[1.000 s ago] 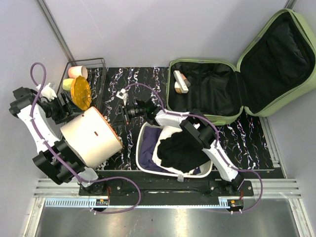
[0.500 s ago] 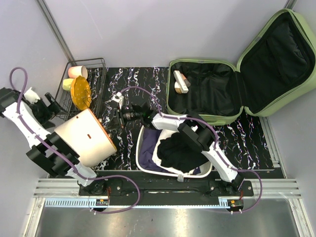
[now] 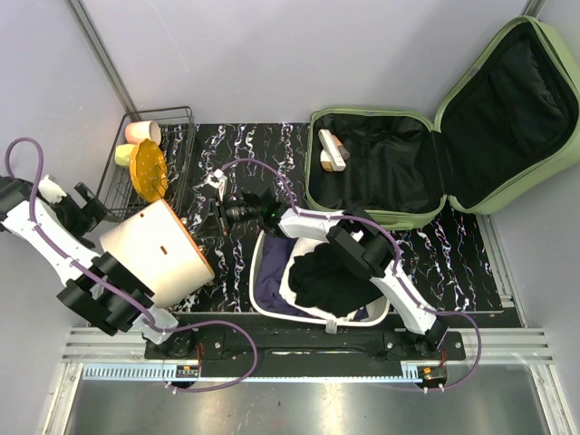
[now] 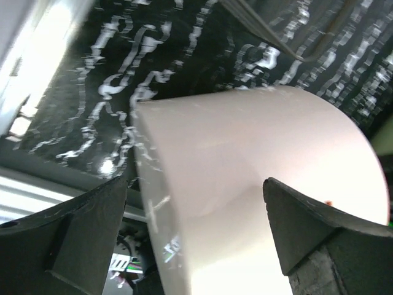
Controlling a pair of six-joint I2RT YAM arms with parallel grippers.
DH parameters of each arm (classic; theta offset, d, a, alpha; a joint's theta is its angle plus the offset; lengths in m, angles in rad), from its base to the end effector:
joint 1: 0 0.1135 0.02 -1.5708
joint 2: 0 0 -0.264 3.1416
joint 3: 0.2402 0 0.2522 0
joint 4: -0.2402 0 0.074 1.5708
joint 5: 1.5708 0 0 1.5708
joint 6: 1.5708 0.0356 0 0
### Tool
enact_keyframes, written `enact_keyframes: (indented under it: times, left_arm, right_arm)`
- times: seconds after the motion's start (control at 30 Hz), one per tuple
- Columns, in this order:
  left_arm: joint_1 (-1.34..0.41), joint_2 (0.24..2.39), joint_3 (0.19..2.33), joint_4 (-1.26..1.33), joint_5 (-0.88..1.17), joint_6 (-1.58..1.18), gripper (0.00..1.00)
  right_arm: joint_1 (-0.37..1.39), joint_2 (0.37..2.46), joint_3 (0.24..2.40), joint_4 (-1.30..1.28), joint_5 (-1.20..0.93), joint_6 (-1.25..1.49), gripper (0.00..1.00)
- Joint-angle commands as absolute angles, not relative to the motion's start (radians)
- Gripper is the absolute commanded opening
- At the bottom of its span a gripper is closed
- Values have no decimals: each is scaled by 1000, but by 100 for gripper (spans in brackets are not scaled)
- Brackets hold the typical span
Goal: Open, take out, and arrange the luggage
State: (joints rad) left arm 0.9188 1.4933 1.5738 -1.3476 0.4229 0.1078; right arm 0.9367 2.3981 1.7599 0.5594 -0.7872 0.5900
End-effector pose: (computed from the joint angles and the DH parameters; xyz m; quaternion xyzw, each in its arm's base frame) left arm 0.1759 0.2063 0.3546 -0.3521 0.9006 -0.1081 0.2307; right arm 0.3030 0.4545 0.1866 -0.3734 0.6232 0.6368 0.2582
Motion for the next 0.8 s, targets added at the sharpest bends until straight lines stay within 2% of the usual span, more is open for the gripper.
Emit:
enact_keyframes:
  times: [0.0,0.23,0.37,0.47,0.5,0.57,0.7,0.77]
  left_arm:
    - [864,1454,1539,-1369,653,43,95]
    - [798,1485,1511,-1142,723,-103,91]
    - [773,1566,1645,-1097,722,-97,89]
    - [736,1585,1775,-1185,768,125,89]
    - [727,1583,1801,-1262,794,296,90]
    - [719,1572,1874,-1350,819,458,94]
    - [680,1559,1985,-1539,769,787,96]
    - [654,1516,1993,-1546,721,831,96]
  right_arm:
    - [945,2358,1752,567,-729,541,0]
    - [943,2373,1744,678,-696,630,0]
    - [946,2388,1759,693,-669,649,0]
    - [946,2379,1749,681,-626,624,0]
    - [945,2370,1741,684,-608,620,0]
    - [945,2365,1729,686,-603,614,0]
    - [946,2365,1727,687,-597,617,0]
    - [945,2370,1735,681,-591,614,0]
